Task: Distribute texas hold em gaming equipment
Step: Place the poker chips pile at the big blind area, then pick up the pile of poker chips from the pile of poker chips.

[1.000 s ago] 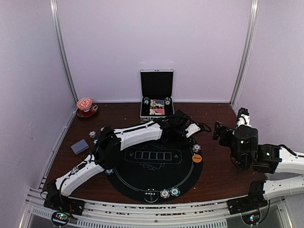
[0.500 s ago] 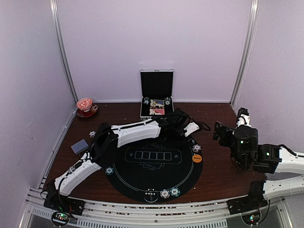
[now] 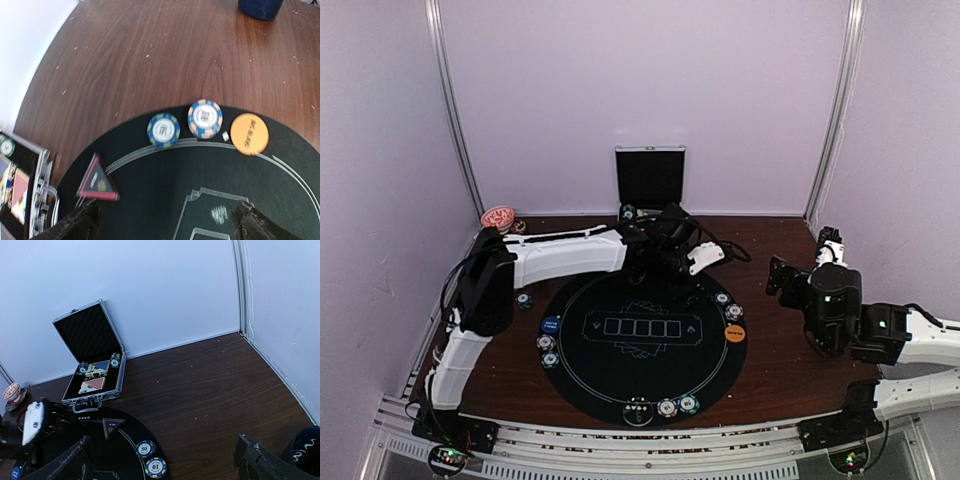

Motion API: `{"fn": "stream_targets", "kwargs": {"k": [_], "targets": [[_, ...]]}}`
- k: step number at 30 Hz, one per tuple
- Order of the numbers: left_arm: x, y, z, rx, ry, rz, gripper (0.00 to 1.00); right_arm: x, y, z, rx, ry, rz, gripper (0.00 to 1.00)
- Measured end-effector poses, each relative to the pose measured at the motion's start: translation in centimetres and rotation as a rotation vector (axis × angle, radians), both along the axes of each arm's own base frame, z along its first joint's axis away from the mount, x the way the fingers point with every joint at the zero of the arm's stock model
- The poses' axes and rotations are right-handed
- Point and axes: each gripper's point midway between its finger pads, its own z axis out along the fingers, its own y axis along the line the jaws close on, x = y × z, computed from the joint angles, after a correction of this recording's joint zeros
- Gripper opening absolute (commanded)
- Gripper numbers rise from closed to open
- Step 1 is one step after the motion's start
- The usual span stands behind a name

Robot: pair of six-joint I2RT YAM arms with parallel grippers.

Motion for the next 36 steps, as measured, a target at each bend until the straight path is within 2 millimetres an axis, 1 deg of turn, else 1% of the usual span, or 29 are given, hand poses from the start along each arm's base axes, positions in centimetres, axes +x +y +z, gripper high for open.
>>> {"fn": "stream_targets", "kwargs": {"k": [3,5,8,10,11,14,17,20,21,26,29,31,36], "targets": [[-0.1,2.7,2.1,0.02,-0.038,0.03,0.98,0.2,0.5,-0.4,-0.016,0.01,0.015,0.99],[0.8,4.8,3.7,0.024,-0.071,0.067,0.98,0.4,1.1,-1.1,-0.041,0.028,0.026,1.0],[3.8,9.0,6.4,0.019,-0.111,0.161,0.98,0.8,2.1,-2.4,-0.087,0.064,0.05,1.0],[6.5,12.9,7.6,0.021,-0.128,0.248,0.98,0.9,2.7,-3.3,-0.116,0.086,0.07,1.0],[7.9,15.1,8.0,0.026,-0.135,0.298,0.98,1.0,2.9,-3.5,-0.126,0.094,0.079,1.0],[11.6,22.6,8.2,0.06,-0.143,0.454,0.98,1.2,3.9,-4.4,-0.154,0.121,0.112,1.0],[13.6,29.1,7.3,0.096,-0.129,0.583,0.98,1.4,4.8,-4.8,-0.172,0.137,0.139,1.0],[14.5,34.2,6.1,0.123,-0.097,0.677,0.98,1.6,5.6,-5.1,-0.18,0.149,0.163,1.0],[14.7,35.4,5.7,0.127,-0.086,0.699,0.98,1.6,5.8,-5.2,-0.186,0.154,0.169,1.0],[15.6,40.5,4.2,0.132,-0.033,0.791,0.98,1.8,6.7,-6.0,-0.216,0.18,0.2,1.0],[15.6,42.6,3.2,0.128,0.003,0.825,0.98,1.8,6.9,-6.3,-0.222,0.187,0.209,1.0],[15.5,43.7,2.3,0.126,0.03,0.841,0.98,1.8,7.0,-6.4,-0.226,0.19,0.213,1.0],[15.3,44.4,1.2,0.131,0.049,0.854,0.98,1.8,7.4,-7.0,-0.241,0.204,0.225,1.0]]}}
